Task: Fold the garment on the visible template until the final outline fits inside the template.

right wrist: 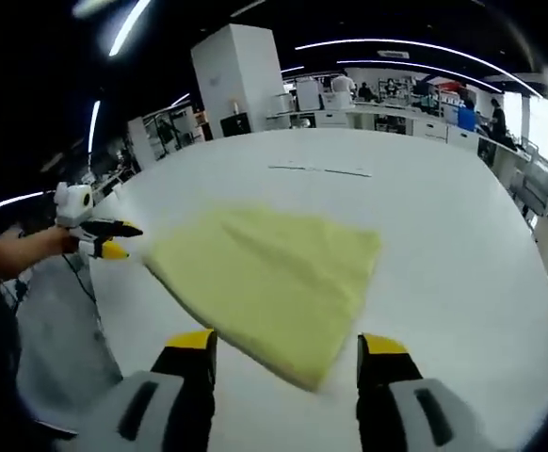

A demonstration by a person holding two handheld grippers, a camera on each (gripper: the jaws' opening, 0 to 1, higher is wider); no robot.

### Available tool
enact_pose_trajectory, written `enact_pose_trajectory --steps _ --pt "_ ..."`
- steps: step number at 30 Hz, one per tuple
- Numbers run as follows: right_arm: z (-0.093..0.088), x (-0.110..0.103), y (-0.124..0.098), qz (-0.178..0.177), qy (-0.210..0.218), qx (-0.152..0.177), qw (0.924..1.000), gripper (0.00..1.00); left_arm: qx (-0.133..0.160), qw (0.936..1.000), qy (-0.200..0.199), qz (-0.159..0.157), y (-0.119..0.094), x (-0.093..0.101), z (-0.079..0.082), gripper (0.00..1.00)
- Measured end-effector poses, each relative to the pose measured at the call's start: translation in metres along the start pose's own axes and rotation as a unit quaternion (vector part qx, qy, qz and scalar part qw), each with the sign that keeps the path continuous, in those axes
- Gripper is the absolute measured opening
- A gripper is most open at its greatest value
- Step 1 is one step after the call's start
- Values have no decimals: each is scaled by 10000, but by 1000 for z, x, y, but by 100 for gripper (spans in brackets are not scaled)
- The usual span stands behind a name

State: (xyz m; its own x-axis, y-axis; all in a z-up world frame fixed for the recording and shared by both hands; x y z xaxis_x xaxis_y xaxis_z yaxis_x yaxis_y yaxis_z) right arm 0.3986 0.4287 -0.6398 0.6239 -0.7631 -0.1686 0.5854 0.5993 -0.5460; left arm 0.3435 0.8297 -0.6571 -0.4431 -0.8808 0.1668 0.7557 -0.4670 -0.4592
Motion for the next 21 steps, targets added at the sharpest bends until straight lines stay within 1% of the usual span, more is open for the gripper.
enact_pose_trajectory --steps 4,7,8,10,12,13,15,17,21 --pt "9 -8 -6 -20 75 21 10000 83 134 9999 -11 17 -9 5 10 69" --pt "14 -19 -13 85 24 80 9999 89 211 9997 -73 19 -16 11 16 76" --pt "15 -22 -14 160 -25 112 9998 91 244 9997 -78 24 -19 13 18 77" --pt "15 -29 -18 214 -181 181 9994 96 207 9998 -58 53 -26 15 19 77" --pt "12 -34 -22 200 -359 108 9991 98 233 9997 -16 95 -32 18 20 81" --pt "11 -35 -23 185 -427 92 9989 98 244 9996 -17 109 -34 20 20 84" --pt "8 -38 -27 156 -502 69 9986 100 277 9995 -17 152 -39 22 20 88" --pt "6 -40 -31 155 -489 81 9987 99 299 9994 55 188 -43 25 20 90" --pt "4 -44 -37 176 -395 160 9989 99 244 9992 135 285 -50 29 19 97"
Point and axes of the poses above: the point that each gripper's makers call its tool centre point, and the gripper's own axes: y roughly forward along the fingers, x roughly to its right, z roughly out of its top, the point moved 9 cm from there along -y, roughly backward along the fingers, and after that the axes turned 7 degrees about x, right-handed, at the moved point
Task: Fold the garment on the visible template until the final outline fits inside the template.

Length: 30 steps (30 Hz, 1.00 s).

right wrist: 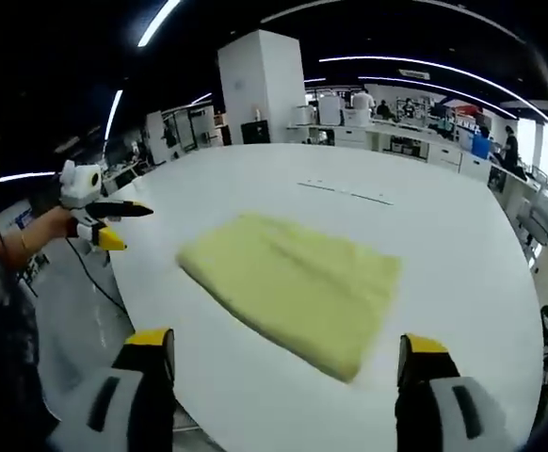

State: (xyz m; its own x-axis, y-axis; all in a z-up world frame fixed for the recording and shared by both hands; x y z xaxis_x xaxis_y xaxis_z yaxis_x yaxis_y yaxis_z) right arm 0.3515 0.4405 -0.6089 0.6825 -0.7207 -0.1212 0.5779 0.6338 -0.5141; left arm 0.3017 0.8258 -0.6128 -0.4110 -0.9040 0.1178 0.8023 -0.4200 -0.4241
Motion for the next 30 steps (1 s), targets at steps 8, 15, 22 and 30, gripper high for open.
enact_pose_trajectory --steps 8,15,22,30 --pt "-7 -6 -5 -58 160 60 9998 99 -85 9998 74 169 -9 0 -2 99" --pt "-9 -7 -8 -142 185 12 9997 99 -78 9992 3 386 -14 -3 -2 99" --pt "-5 -6 -9 -298 139 88 9994 99 -114 9993 56 340 -20 -1 -4 99" --pt "1 -12 -11 -247 99 125 9996 99 -156 9994 -16 306 -22 0 -12 99"
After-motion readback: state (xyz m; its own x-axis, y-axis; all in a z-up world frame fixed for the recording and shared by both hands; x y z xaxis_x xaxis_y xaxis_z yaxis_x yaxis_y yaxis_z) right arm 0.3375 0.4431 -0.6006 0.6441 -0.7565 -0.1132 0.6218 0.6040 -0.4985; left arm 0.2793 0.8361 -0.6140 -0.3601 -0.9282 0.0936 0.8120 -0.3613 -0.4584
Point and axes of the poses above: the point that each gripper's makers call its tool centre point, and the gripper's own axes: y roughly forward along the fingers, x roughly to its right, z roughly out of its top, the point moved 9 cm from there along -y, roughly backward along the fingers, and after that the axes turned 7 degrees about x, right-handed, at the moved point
